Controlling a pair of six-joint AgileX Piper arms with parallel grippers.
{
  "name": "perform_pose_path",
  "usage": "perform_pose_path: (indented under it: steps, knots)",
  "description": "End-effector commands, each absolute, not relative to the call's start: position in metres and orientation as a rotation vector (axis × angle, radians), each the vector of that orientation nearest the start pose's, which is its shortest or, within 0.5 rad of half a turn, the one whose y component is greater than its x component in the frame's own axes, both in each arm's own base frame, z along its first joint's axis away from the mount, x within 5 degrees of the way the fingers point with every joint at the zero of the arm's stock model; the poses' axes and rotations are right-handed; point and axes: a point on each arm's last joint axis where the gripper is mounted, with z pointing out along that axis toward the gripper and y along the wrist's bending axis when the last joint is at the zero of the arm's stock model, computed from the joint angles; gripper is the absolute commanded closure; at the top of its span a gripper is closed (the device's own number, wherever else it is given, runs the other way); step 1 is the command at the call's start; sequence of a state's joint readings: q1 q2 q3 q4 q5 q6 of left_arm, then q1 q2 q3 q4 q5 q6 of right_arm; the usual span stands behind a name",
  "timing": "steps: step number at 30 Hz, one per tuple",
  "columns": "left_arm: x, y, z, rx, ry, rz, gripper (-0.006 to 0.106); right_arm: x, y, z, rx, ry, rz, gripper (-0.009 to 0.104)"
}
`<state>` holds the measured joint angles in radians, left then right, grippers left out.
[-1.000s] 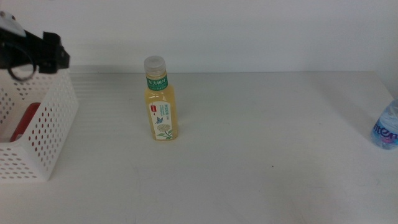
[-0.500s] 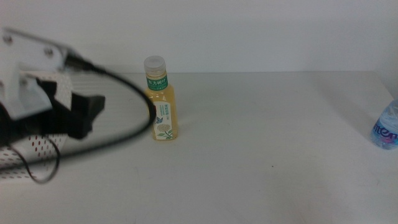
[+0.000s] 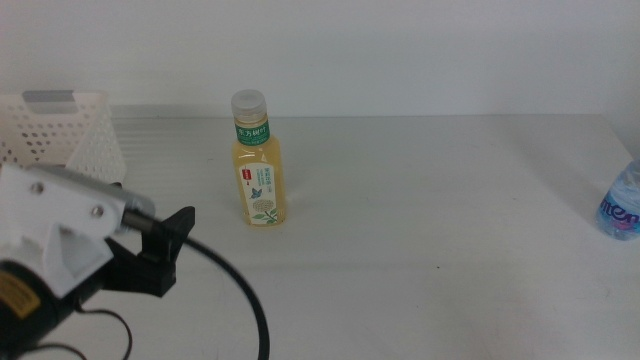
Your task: Use arms to grab the bottles and put them into the dustbin to the left of the table.
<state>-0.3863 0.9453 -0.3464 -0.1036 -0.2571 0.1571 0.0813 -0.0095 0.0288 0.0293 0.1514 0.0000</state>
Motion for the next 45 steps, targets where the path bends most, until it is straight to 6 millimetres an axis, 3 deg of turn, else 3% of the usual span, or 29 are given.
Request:
perform_pose_path:
  steps: [1, 7, 13, 19, 23, 45]
  knots:
    - [0.169, -0.068, 0.261, 0.307, 1.595, -0.260, 0.010, 0.054, 0.004, 0.202, -0.050, 1.542, 0.071, 0.021]
    - [0.164, -0.074, 0.235, 0.297, 1.573, -0.317, 0.010, 0.054, 0.004, 0.202, -0.050, 1.542, 0.071, 0.021]
    - [0.177, -0.087, 0.216, 0.351, 1.575, -0.352, 0.010, 0.054, 0.004, 0.202, -0.050, 1.542, 0.071, 0.021]
    - [0.193, -0.095, 0.195, 0.281, 1.587, -0.420, 0.010, 0.054, 0.004, 0.202, -0.050, 1.542, 0.071, 0.021]
    - [0.212, -0.104, 0.186, 0.331, 1.606, -0.371, 0.010, 0.054, 0.004, 0.202, -0.050, 1.542, 0.071, 0.021]
    - [0.314, -0.146, 0.168, 0.214, 1.596, -0.340, 0.010, 0.054, 0.004, 0.202, -0.050, 1.542, 0.071, 0.021]
